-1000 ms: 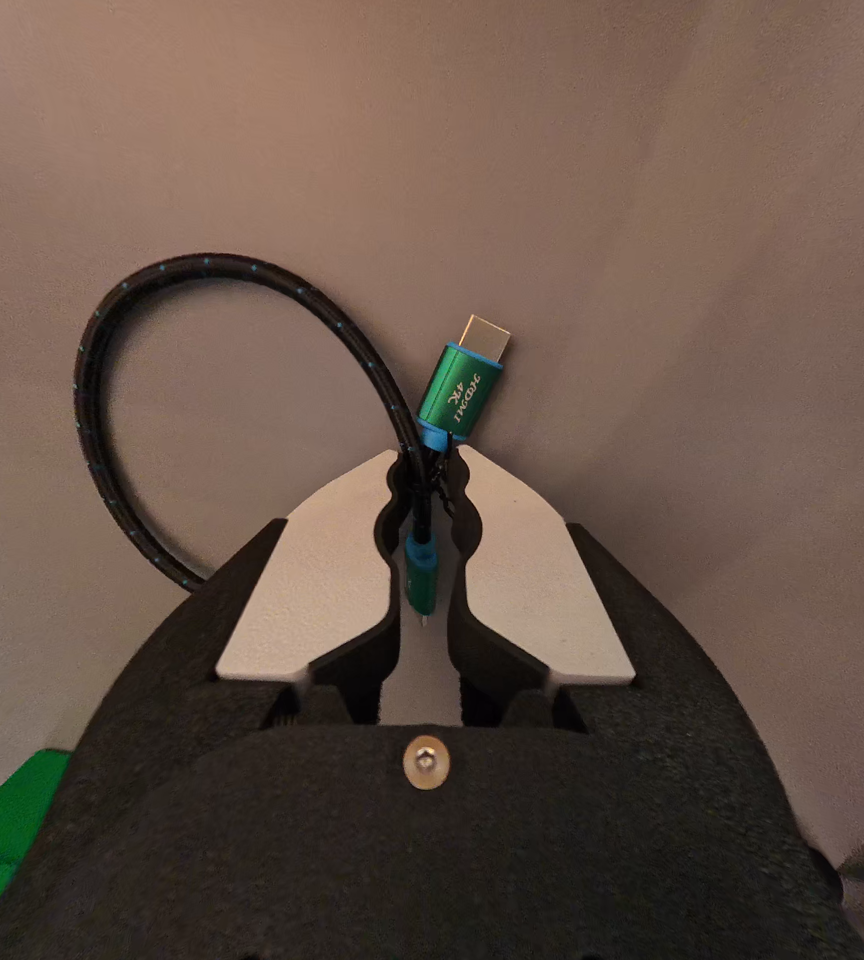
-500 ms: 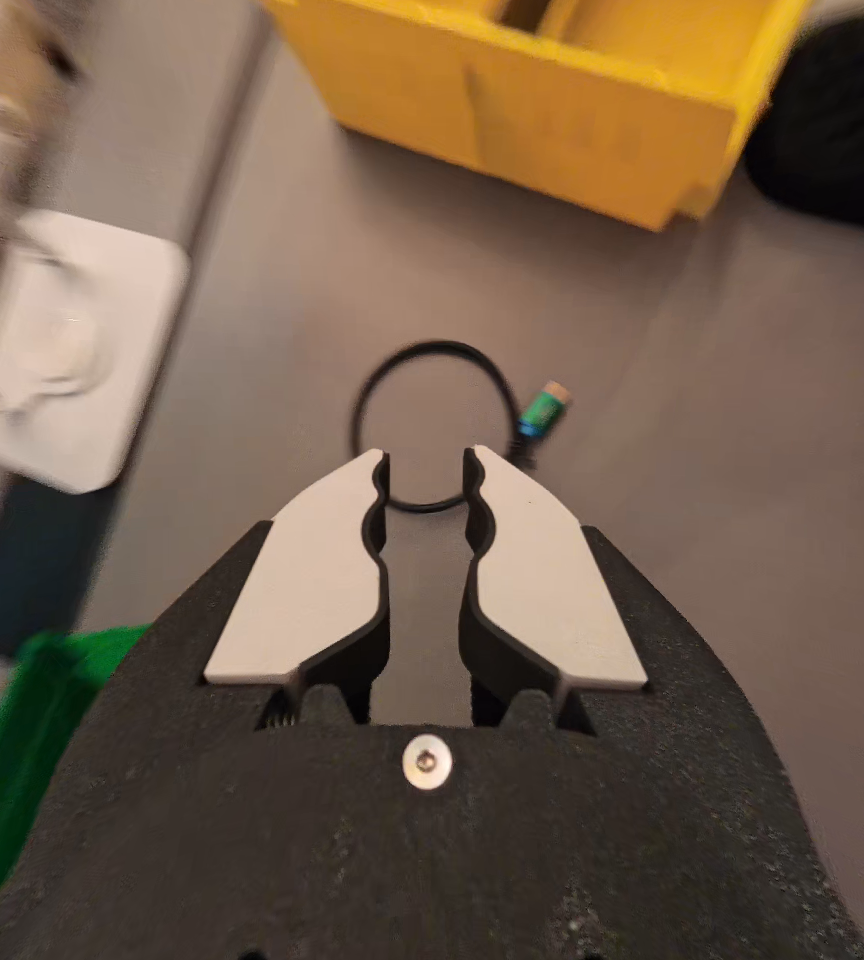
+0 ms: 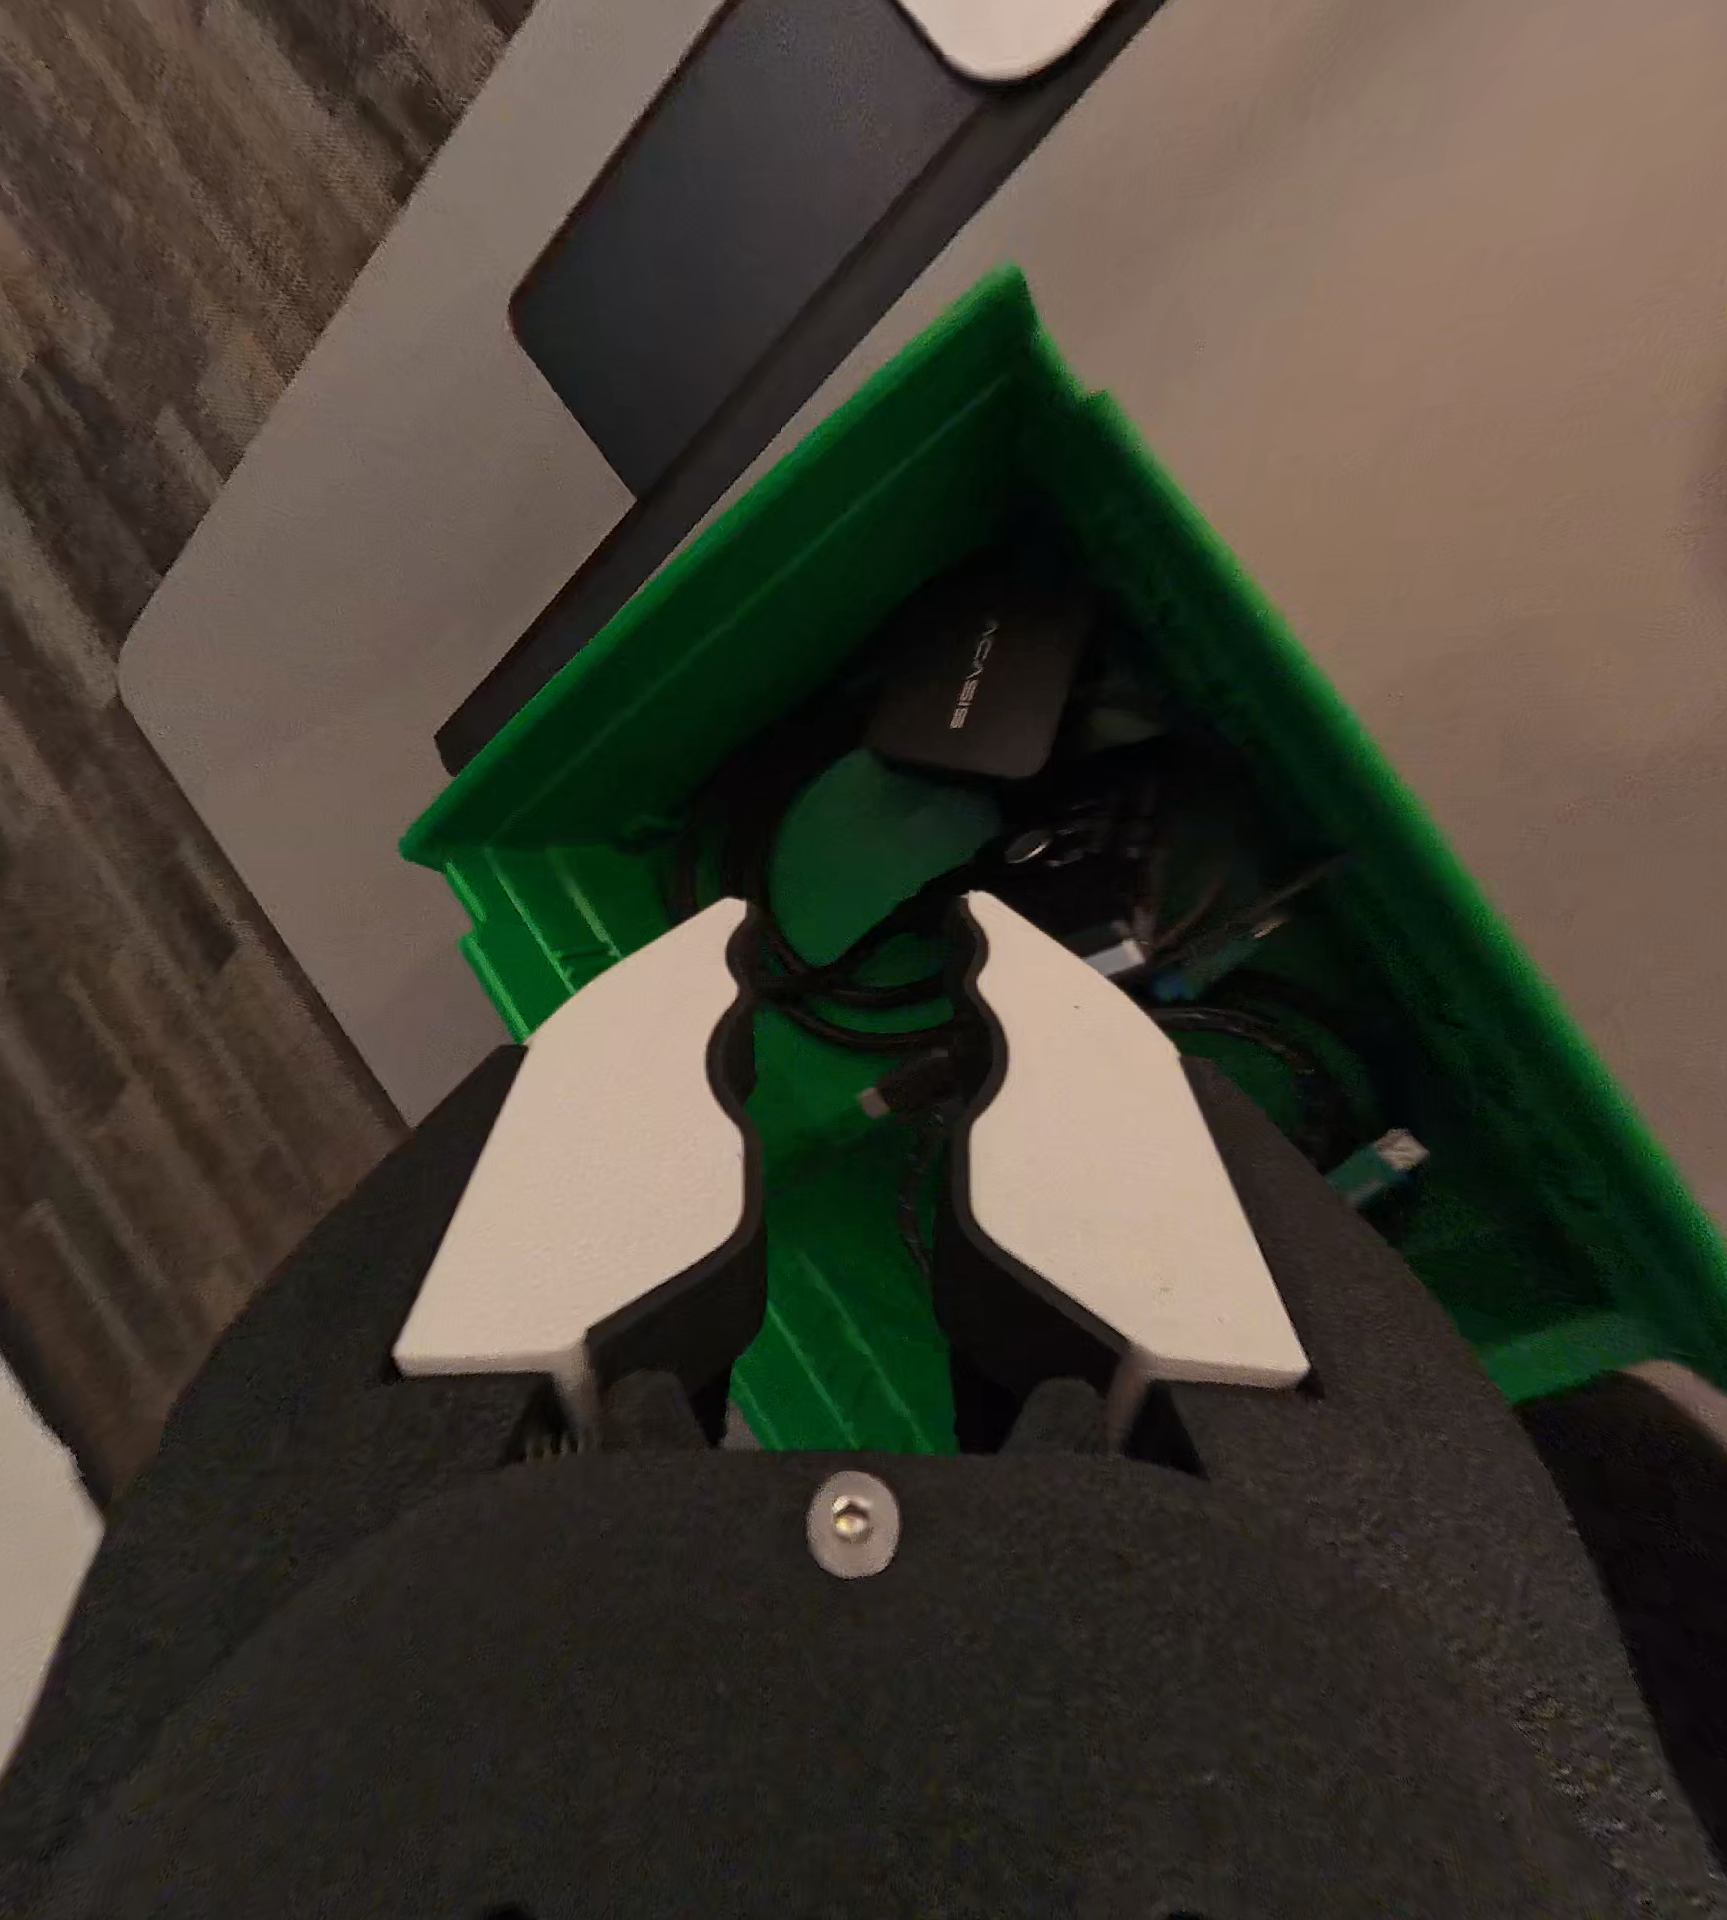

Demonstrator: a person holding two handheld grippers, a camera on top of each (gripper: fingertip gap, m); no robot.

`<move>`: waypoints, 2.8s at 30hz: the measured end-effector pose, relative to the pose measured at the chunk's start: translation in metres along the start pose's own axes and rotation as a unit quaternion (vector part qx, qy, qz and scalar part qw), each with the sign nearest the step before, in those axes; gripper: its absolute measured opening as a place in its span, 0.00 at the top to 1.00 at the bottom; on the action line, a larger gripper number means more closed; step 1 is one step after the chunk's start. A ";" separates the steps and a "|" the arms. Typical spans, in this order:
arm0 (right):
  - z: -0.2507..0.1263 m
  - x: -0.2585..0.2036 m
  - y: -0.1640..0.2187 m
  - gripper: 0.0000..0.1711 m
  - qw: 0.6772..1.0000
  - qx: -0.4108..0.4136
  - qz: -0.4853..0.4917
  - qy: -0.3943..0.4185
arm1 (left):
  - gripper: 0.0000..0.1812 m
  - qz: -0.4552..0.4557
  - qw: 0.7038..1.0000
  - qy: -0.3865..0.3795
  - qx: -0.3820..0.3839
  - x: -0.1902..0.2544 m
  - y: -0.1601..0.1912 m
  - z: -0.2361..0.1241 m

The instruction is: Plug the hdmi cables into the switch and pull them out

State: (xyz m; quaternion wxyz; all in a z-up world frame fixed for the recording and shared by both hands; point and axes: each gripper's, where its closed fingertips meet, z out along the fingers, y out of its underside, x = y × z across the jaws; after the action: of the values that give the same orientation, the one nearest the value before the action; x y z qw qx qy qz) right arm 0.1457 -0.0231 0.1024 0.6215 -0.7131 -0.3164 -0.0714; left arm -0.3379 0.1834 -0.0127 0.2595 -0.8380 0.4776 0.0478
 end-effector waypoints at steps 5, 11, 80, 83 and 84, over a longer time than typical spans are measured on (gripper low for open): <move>0.008 -0.002 0.006 0.65 1.000 -0.024 -0.008 0.000 | 0.80 0.077 0.993 -0.026 -0.089 -0.017 0.016 0.049; 0.023 -0.005 0.017 0.65 0.998 -0.057 -0.017 -0.004 | 0.79 0.232 0.965 0.010 -0.118 -0.004 0.032 0.086; 0.067 -0.039 0.037 0.65 0.987 -0.135 -0.067 -0.052 | 0.64 0.194 0.972 0.072 -0.111 0.039 -0.010 0.111; 0.066 -0.037 0.038 0.65 0.987 -0.135 -0.064 -0.051 | 0.64 0.193 0.972 0.070 -0.112 0.039 -0.010 0.111; 0.067 -0.037 0.038 0.65 0.987 -0.136 -0.064 -0.052 | 0.64 0.194 0.972 0.067 -0.111 0.038 -0.010 0.111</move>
State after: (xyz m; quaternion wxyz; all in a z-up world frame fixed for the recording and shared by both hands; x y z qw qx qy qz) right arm 0.1176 0.0244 0.0377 0.4959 -0.7720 -0.3802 -0.1162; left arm -0.2905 0.2110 -0.1165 0.1179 -0.7544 0.6390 0.0933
